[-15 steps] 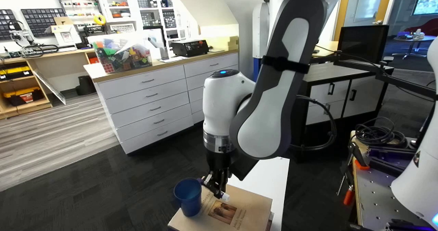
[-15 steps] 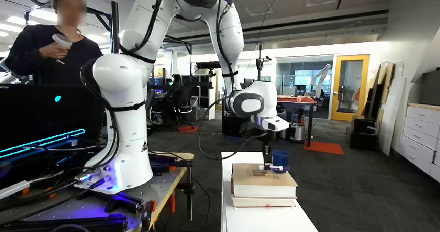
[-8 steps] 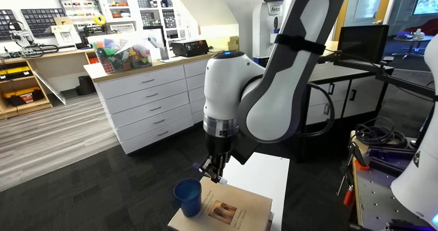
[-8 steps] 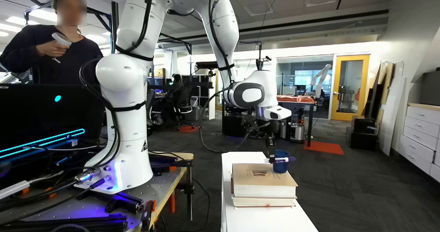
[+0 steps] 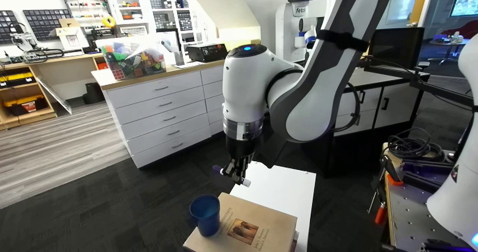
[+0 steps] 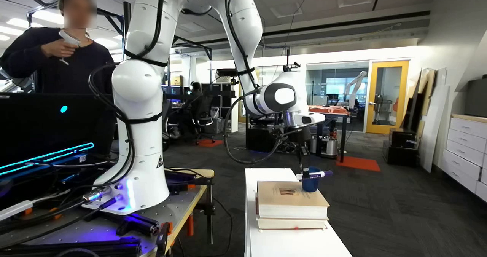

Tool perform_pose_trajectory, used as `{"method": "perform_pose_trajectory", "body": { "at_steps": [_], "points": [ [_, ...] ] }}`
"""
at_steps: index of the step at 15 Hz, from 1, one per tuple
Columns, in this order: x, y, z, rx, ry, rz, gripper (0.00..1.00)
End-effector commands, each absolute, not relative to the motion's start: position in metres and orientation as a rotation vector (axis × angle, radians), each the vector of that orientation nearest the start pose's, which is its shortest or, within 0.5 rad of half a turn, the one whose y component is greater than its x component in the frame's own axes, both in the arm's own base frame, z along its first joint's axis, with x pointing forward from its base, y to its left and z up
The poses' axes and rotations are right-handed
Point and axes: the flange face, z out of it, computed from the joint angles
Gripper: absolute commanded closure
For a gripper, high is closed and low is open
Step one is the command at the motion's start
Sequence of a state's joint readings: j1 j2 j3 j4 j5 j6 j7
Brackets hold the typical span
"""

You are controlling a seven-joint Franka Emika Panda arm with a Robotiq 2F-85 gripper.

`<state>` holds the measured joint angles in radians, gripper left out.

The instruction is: Pick up the marker and put it in the cup

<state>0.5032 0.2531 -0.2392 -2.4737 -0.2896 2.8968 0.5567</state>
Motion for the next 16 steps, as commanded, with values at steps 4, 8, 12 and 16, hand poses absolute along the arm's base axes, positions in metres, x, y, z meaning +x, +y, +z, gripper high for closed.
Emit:
{"method": "perform_pose_trajectory", "body": {
  "at_steps": [4,8,12,16],
  "points": [
    [0.467,0.16,0.247,-3.187,0.037,-0.278,0.94],
    [0.467,0.174,0.267,-3.176,0.077,-0.142,0.94],
    [0.47,0.18,0.292,-3.217,0.101,-0.027,0.94],
    [0.474,0.188,0.298,-3.236,0.112,0.154,0.93]
  ]
}}
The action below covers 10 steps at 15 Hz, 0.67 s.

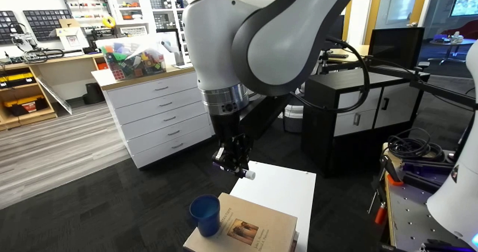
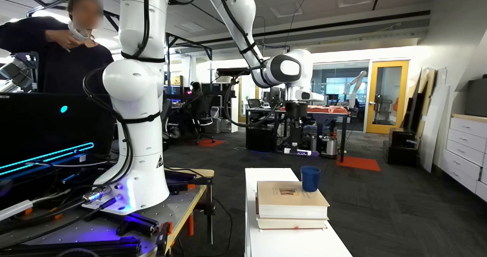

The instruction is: Pick up the marker and put it in the cup

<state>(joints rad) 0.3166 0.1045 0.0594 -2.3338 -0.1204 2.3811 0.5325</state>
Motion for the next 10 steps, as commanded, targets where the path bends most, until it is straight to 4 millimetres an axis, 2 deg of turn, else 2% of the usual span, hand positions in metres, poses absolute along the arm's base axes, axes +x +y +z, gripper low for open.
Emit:
{"method": "perform_pose_trajectory", "body": {
  "at_steps": [1,7,10],
  "points": [
    [0.474,0.191,0.297,-3.242,0.12,0.214,0.93],
    [0.478,0.209,0.291,-3.254,0.118,0.507,0.93],
    [0.489,0.224,0.29,-3.268,0.096,0.625,0.93]
  ]
}}
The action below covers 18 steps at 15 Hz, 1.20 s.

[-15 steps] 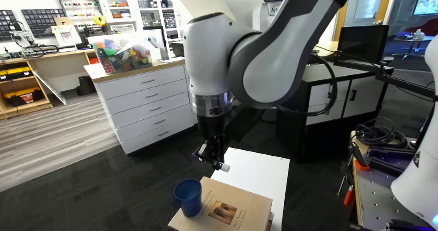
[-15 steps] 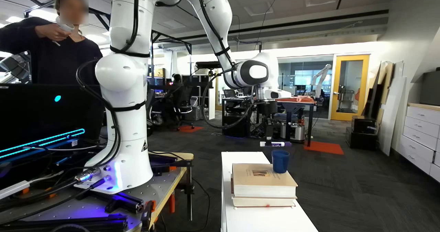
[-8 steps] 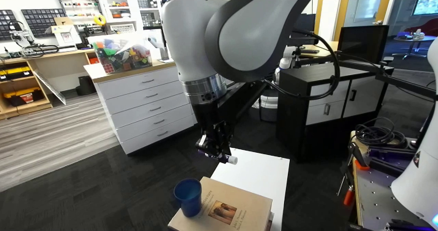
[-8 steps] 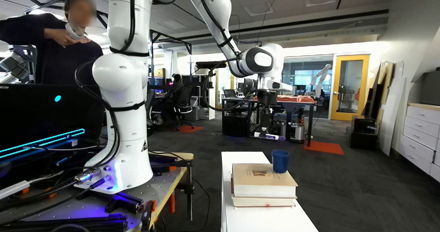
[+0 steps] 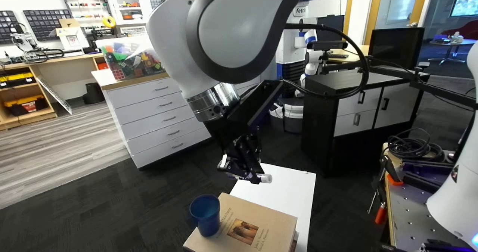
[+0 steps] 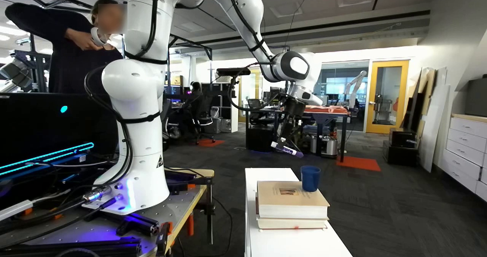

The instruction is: Pick up the marker and put it in the cup

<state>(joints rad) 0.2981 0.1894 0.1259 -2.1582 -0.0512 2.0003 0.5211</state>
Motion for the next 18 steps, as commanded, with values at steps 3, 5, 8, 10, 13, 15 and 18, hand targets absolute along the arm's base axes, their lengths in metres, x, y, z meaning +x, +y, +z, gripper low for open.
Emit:
{"method": "perform_pose_trajectory", "body": {
  "at_steps": [3,5,8,10,13,15,18],
  "points": [
    [0.503,0.242,0.287,-3.267,0.072,0.726,0.93],
    [0.513,0.25,0.282,-3.274,0.055,0.801,0.93],
    [0.528,0.26,0.271,-3.259,-0.017,0.907,0.93],
    [0.537,0.264,0.26,-3.244,-0.084,0.976,0.93],
    [0.549,0.265,0.242,-3.216,-0.201,1.089,0.93],
    [0.557,0.266,0.234,-3.194,-0.299,1.142,0.93],
    [0.57,0.27,0.23,-3.172,-0.448,1.161,0.93]
  ]
}}
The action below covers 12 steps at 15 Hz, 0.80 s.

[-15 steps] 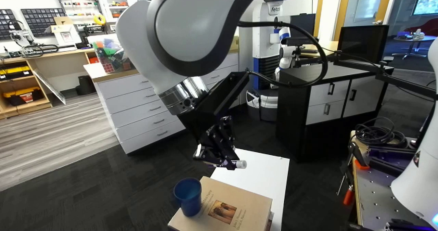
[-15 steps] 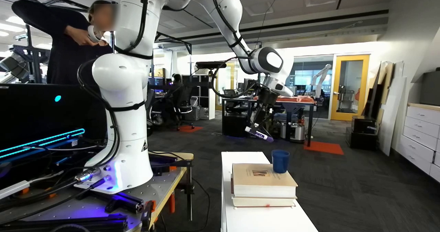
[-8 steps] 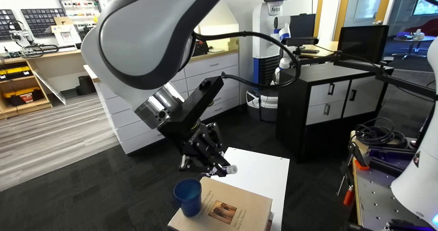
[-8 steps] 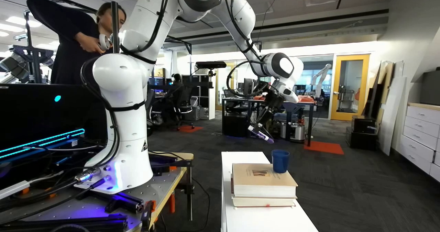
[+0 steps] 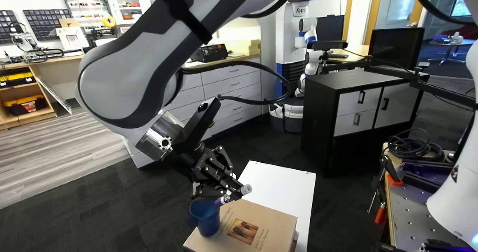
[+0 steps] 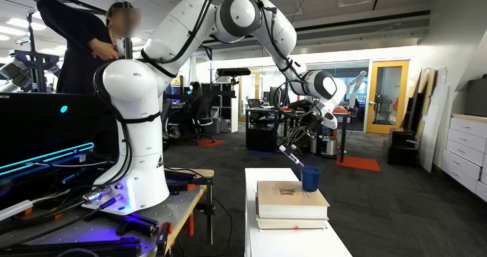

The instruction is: Pick up the marker and put it in the cup

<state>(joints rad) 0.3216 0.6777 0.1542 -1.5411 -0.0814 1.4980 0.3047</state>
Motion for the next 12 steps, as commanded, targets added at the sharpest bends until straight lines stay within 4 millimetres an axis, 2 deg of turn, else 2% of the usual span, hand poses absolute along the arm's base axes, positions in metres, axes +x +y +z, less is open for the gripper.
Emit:
{"method": "perform_pose_trajectory", "body": {
  "at_steps": [1,6,12],
  "points": [
    [0.575,0.272,0.231,-3.176,-0.489,1.153,0.93],
    [0.592,0.279,0.239,-3.199,-0.626,1.118,0.93],
    [0.595,0.274,0.236,-3.192,-0.669,1.159,0.93]
  ]
}}
